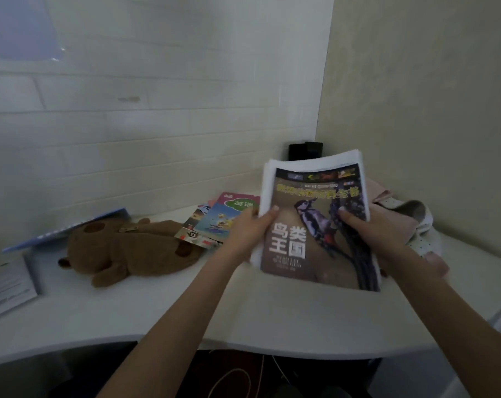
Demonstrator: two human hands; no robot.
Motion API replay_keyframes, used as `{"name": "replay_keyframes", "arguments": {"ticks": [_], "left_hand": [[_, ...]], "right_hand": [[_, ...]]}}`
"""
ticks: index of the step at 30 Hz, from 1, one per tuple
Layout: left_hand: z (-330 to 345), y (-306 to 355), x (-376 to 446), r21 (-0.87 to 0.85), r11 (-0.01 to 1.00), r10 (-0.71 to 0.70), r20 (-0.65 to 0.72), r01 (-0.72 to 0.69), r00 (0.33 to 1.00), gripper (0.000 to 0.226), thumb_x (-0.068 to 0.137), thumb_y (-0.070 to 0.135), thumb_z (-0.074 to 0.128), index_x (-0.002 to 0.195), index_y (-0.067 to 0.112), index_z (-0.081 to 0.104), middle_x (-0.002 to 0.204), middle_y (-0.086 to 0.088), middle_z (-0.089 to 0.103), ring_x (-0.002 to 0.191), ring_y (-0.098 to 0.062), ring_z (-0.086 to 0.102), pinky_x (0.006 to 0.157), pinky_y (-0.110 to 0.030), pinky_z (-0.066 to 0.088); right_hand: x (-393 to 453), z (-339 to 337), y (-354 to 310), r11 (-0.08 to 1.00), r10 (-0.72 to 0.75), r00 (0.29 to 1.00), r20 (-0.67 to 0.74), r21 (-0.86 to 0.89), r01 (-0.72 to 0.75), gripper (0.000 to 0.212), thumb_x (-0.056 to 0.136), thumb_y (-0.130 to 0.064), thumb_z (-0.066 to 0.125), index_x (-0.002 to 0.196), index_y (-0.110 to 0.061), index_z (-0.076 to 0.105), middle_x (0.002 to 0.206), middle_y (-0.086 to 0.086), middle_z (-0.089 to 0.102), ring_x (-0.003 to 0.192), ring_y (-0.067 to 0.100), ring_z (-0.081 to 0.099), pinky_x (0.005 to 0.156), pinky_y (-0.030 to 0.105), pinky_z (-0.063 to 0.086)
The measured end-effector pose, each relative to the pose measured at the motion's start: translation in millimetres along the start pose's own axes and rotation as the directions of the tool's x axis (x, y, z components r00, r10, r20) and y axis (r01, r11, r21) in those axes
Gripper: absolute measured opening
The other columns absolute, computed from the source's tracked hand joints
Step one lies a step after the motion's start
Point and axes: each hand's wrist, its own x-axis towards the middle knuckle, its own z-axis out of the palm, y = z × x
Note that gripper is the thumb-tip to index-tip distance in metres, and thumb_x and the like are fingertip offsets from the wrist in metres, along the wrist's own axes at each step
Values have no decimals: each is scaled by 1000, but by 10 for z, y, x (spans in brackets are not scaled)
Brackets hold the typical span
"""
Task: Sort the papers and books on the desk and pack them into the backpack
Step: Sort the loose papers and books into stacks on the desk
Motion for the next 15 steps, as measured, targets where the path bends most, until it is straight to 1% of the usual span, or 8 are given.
{"name": "replay_keyframes", "arguments": {"ticks": [2, 4, 6, 7, 9, 10, 13, 15], "left_hand": [[-15, -88, 89, 21, 1000, -11, -68, 13, 998, 37, 98, 39, 47, 104, 6, 62, 90, -13, 69, 75, -23, 66, 64, -32, 53], [-103, -250, 203, 355, 935, 98, -184, -27, 978, 34, 96, 41, 47, 103, 10, 60, 94, -11, 68, 83, -25, 64, 71, -35, 54], [-195, -420, 324, 760, 643, 195, -52, -88, 979, 50, 87, 52, 55, 123, 17, 53, 122, -10, 60, 112, -27, 54, 96, -40, 44], [-221, -499, 379, 855, 500, 142, 74, -136, 987, 71, 82, 60, 57, 138, 19, 42, 142, -10, 46, 131, -31, 40, 110, -45, 30], [-238, -632, 447, 913, 366, -11, 200, -182, 980, 95, 79, 72, 51, 152, 23, 16, 160, -5, 14, 146, -34, 7, 117, -51, 2], [-237, -697, 479, 918, 355, -37, 199, -173, 979, 94, 80, 74, 47, 152, 24, 14, 161, -4, 11, 147, -33, 4, 118, -52, 0], [-184, -771, 521, 941, 293, 44, 167, -173, 985, 75, 87, 69, 39, 144, 19, 35, 150, -10, 36, 138, -32, 30, 115, -48, 20], [-162, -690, 538, 941, 269, 123, 180, -207, 976, 44, 95, 48, 45, 124, 16, 52, 120, -12, 61, 114, -30, 57, 96, -41, 44]], "right_hand": [[101, -152, 58, 998, 30, 997, -69, 51, -27, 33, 91, -20, 62, 121, -10, 58, 108, 4, 65, 81, 6, 61, 62, 10, 49], [174, -288, 222, 995, 94, 992, -81, 37, -91, 35, 90, -14, 62, 123, -4, 56, 112, 8, 62, 83, 14, 60, 60, 9, 50], [238, -365, 492, 985, 167, 983, -72, -41, -171, 40, 86, -14, 69, 122, -4, 57, 116, 13, 63, 97, 26, 61, 77, 21, 53], [259, -371, 601, 978, 186, 979, -84, -81, -193, 42, 82, -16, 73, 120, -6, 58, 116, 15, 65, 101, 28, 61, 83, 28, 51], [294, -342, 717, 968, 186, 976, -118, -151, -203, 50, 76, -23, 80, 118, -7, 58, 112, 15, 67, 99, 29, 63, 86, 34, 51], [321, -324, 746, 964, 192, 974, -123, -162, -210, 55, 74, -27, 81, 119, -7, 57, 111, 15, 67, 99, 29, 63, 86, 36, 51], [356, -310, 745, 963, 198, 972, -127, -158, -217, 54, 73, -26, 82, 118, -7, 57, 108, 12, 66, 98, 28, 62, 84, 32, 50], [352, -322, 744, 966, 198, 974, -111, -145, -213, 50, 74, -24, 81, 116, -7, 59, 107, 12, 67, 97, 29, 63, 81, 32, 51]]}}
